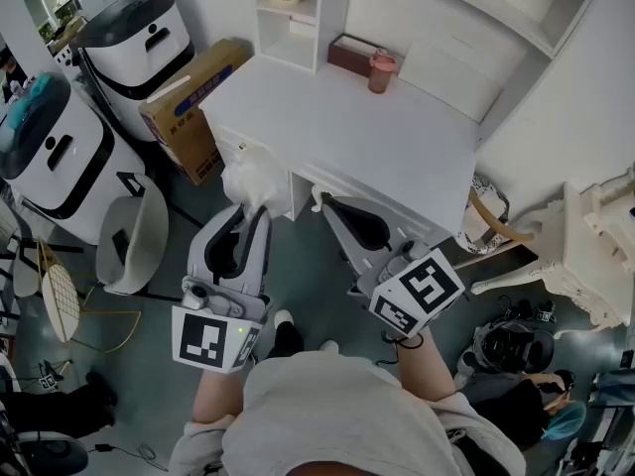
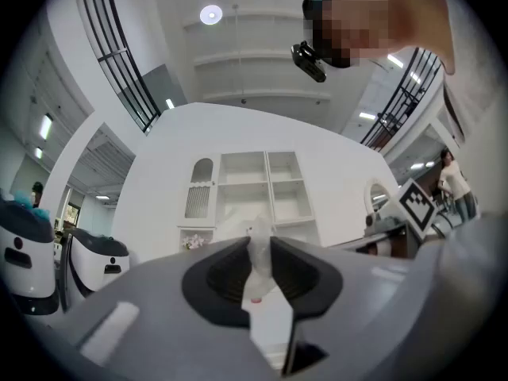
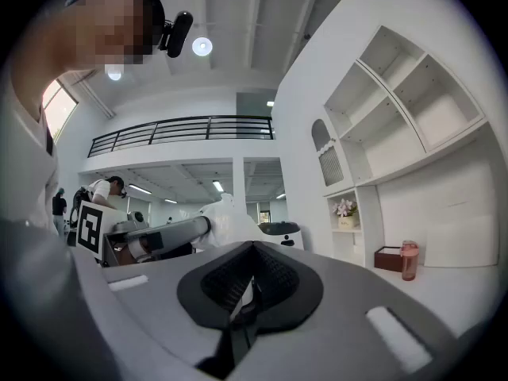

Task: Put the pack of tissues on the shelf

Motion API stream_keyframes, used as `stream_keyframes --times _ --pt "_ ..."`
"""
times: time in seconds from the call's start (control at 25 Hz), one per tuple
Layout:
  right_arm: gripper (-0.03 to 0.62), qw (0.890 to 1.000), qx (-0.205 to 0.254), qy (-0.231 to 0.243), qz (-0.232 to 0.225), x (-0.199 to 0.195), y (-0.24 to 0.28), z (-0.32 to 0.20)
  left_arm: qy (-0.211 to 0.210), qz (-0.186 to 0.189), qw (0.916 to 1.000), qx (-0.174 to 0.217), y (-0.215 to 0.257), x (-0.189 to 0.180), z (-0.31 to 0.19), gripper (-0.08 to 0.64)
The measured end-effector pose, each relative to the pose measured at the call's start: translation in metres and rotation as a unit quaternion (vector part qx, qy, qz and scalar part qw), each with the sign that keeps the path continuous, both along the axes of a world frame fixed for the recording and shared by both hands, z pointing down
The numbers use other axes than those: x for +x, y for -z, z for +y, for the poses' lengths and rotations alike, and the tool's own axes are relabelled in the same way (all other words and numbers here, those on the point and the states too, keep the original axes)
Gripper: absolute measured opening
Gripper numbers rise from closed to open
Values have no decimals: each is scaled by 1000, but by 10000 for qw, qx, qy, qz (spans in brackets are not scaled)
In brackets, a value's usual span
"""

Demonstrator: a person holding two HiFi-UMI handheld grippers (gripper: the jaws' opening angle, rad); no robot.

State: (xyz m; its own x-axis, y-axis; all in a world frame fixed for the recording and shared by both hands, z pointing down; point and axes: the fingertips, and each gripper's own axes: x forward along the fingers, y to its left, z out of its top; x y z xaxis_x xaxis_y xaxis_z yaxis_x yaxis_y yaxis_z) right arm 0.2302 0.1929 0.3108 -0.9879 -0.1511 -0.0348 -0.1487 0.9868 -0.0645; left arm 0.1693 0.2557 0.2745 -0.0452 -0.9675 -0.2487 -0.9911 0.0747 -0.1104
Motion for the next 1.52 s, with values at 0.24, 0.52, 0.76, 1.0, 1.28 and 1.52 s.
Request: stream_keyframes --times 0.24,0.52,0.76,1.0,1.28,1.52 --pt "2 10000 26 -63 28 -16 -1 3 -72 -6 10000 19 0 -17 2 60" --pt "2 9998 21 -210 58 -43 -2 -6 -186 -27 9998 59 1 -44 -8 60" --pt "0 9990 -57 -439 -81 -71 2 -18 -300 -39 9995 128 3 -77 -17 59" --pt "0 9980 -127 -612 -123 -101 2 -24 -485 -89 9986 179 4 -107 -23 58" --pt "0 9976 -113 -683 -6 -123 -5 -23 -608 43 9979 210 -1 -133 -29 58" --pt "0 9974 -167 -705 27 -139 -10 -44 -621 45 9979 185 -5 -148 -50 58"
